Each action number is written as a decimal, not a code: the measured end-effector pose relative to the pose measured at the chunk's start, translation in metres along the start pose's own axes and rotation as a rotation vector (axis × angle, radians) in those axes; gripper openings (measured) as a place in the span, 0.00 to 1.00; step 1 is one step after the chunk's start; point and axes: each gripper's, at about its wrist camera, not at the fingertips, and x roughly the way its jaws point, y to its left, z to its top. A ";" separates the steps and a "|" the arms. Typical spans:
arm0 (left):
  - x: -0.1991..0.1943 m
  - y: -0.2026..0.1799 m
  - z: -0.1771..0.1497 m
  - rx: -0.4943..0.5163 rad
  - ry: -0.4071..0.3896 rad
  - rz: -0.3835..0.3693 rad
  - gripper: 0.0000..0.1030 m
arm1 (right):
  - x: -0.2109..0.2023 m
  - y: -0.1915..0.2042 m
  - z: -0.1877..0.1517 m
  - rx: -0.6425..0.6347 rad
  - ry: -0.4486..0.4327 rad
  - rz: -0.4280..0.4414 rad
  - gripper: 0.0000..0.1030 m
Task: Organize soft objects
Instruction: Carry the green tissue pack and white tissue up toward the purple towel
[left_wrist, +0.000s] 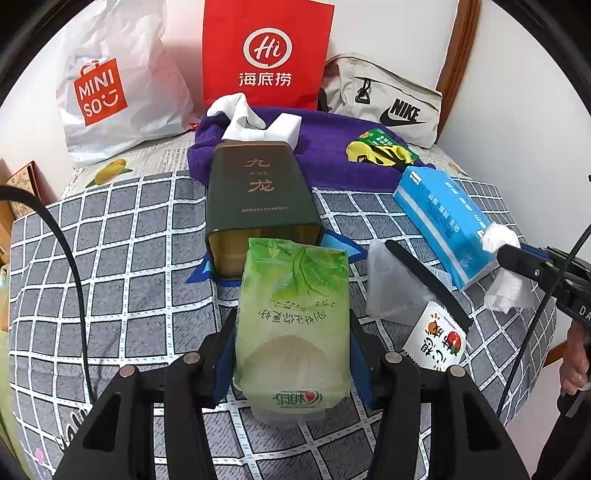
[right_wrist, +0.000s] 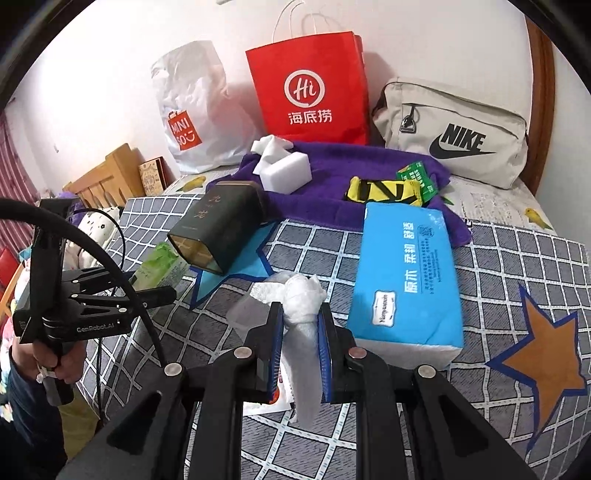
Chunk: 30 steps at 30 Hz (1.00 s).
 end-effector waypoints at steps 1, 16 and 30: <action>-0.002 0.000 0.001 0.000 -0.003 0.002 0.49 | -0.001 -0.001 0.002 -0.002 -0.003 -0.005 0.17; -0.023 0.026 0.042 -0.020 -0.079 0.072 0.49 | -0.004 -0.035 0.053 -0.038 -0.063 -0.090 0.17; -0.009 0.048 0.089 -0.043 -0.081 0.101 0.49 | 0.019 -0.063 0.100 -0.019 -0.071 -0.111 0.17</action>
